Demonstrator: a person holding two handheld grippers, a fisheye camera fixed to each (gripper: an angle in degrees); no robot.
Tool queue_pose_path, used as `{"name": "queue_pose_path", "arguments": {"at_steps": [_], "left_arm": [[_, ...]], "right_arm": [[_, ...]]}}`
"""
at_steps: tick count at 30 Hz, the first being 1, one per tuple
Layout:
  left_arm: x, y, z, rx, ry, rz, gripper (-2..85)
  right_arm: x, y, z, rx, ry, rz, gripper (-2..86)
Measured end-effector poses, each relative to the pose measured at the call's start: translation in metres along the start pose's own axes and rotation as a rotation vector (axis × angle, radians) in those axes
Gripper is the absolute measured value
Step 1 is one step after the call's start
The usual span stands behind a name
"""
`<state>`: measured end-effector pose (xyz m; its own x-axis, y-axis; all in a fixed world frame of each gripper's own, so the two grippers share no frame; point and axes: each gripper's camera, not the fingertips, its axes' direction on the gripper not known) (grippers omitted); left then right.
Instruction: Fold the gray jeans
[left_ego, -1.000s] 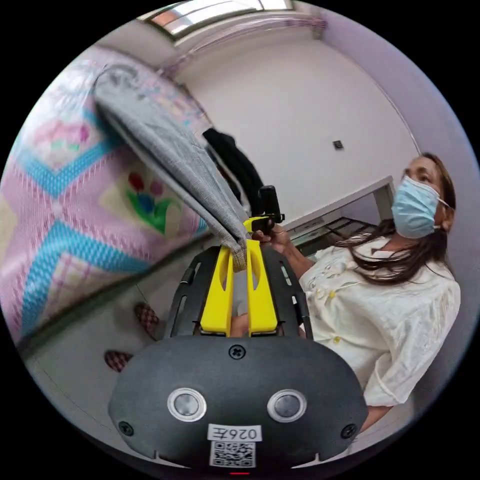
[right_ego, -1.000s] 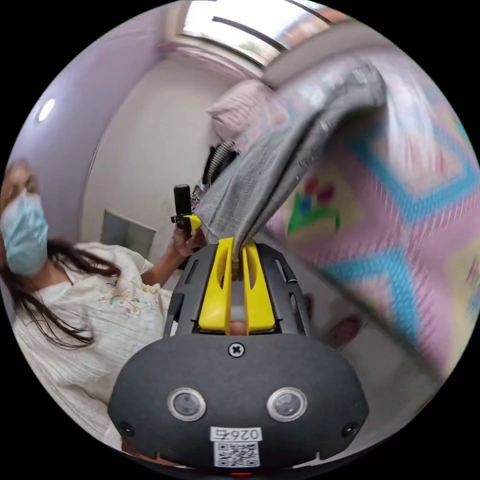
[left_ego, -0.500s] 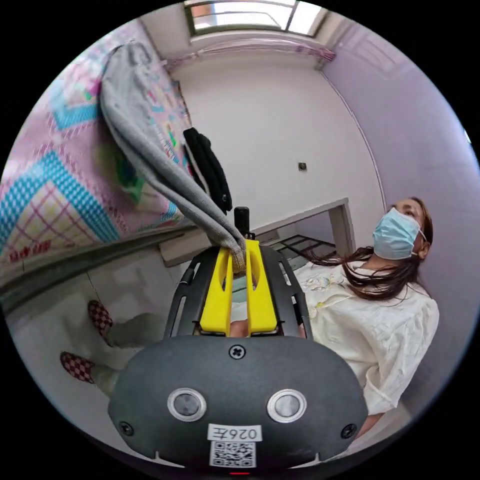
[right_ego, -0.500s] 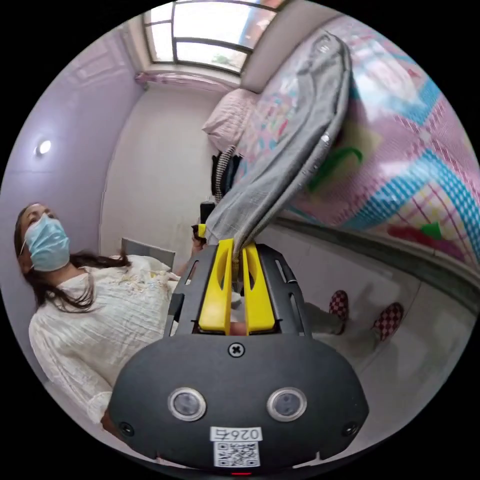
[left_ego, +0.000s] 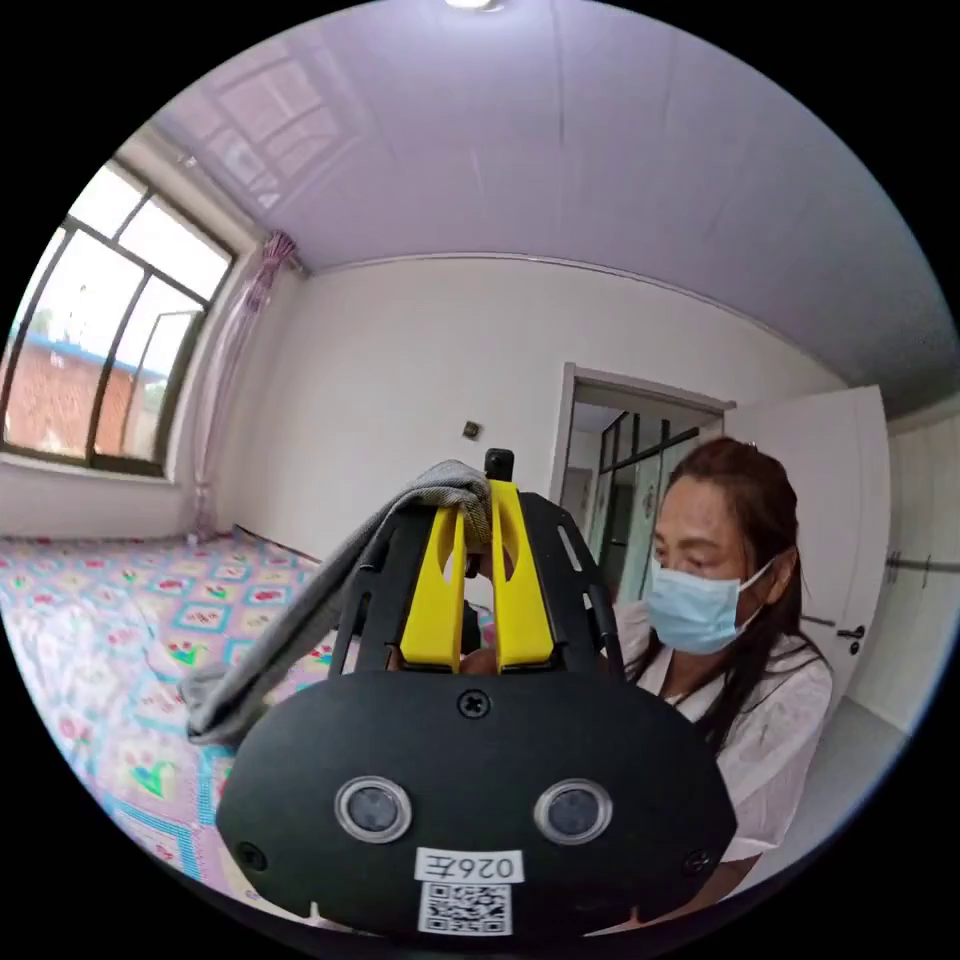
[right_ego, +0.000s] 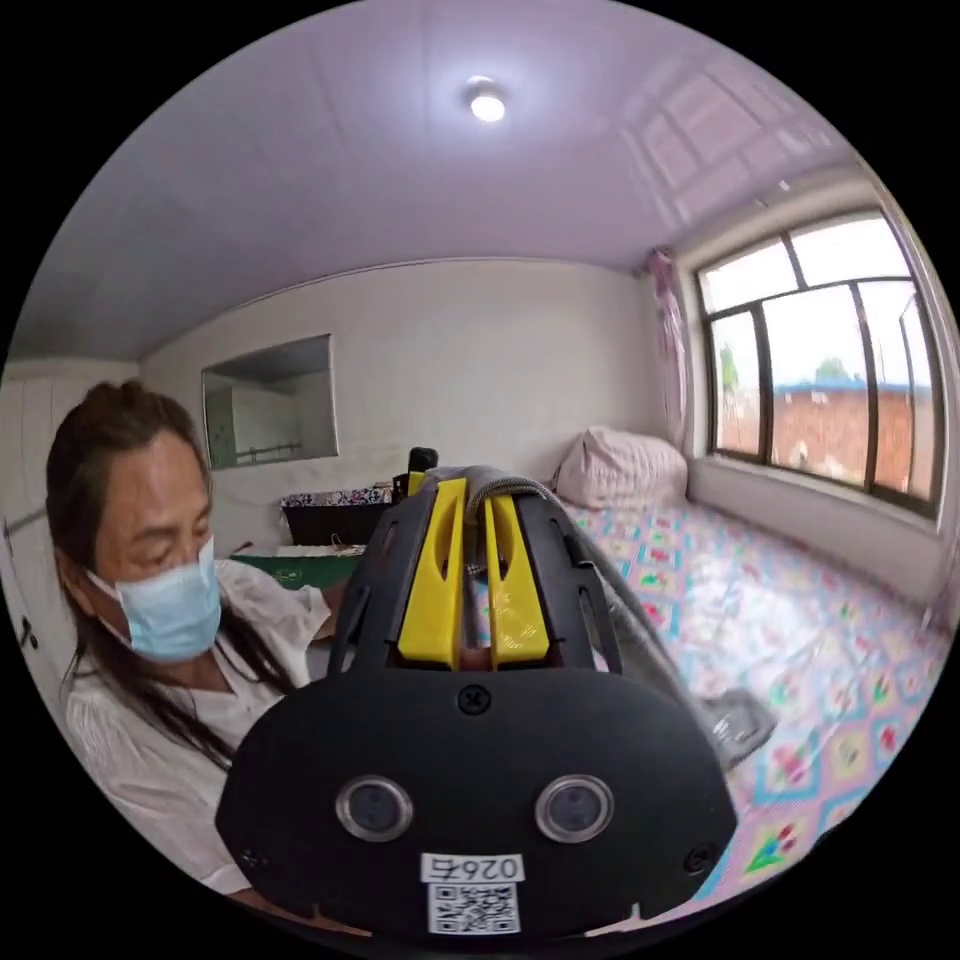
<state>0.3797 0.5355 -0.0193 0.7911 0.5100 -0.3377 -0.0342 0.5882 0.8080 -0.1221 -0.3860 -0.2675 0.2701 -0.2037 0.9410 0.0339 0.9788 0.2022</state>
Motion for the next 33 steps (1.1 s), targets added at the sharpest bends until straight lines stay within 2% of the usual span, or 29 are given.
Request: {"name": "queue_pose_path", "arguments": {"at_steps": [4, 7, 9, 10, 15, 24, 33], "left_arm": [[0.134, -0.081, 0.021, 0.012, -0.200, 0.147, 4.2], [0.247, -0.127, 0.042, 0.067, -0.270, 0.230, 4.0], [0.337, -0.152, 0.063, 0.065, -0.401, 0.335, 4.1], [0.355, -0.157, 0.068, 0.065, -0.438, 0.344, 4.1], [0.472, -0.180, 0.075, 0.068, -0.585, 0.301, 4.2], [0.605, -0.161, 0.019, 0.137, -0.779, 0.239, 4.4], [0.636, -0.176, -0.007, 0.273, -0.761, 0.191, 4.4]], "right_arm": [[-0.083, -0.087, -0.017, 0.102, 0.029, -0.146, -1.0], [-0.153, -0.121, -0.047, 0.216, -0.049, -0.160, -1.0], [-0.206, -0.131, -0.059, 0.263, -0.005, -0.245, -1.0], [-0.231, -0.135, -0.056, 0.277, 0.039, -0.256, -1.0], [-0.303, -0.129, -0.023, 0.307, 0.010, -0.234, -1.0], [-0.398, -0.108, 0.124, 0.268, -0.126, -0.184, -1.0], [-0.459, -0.116, 0.233, 0.183, 0.085, -0.224, -1.0]]}}
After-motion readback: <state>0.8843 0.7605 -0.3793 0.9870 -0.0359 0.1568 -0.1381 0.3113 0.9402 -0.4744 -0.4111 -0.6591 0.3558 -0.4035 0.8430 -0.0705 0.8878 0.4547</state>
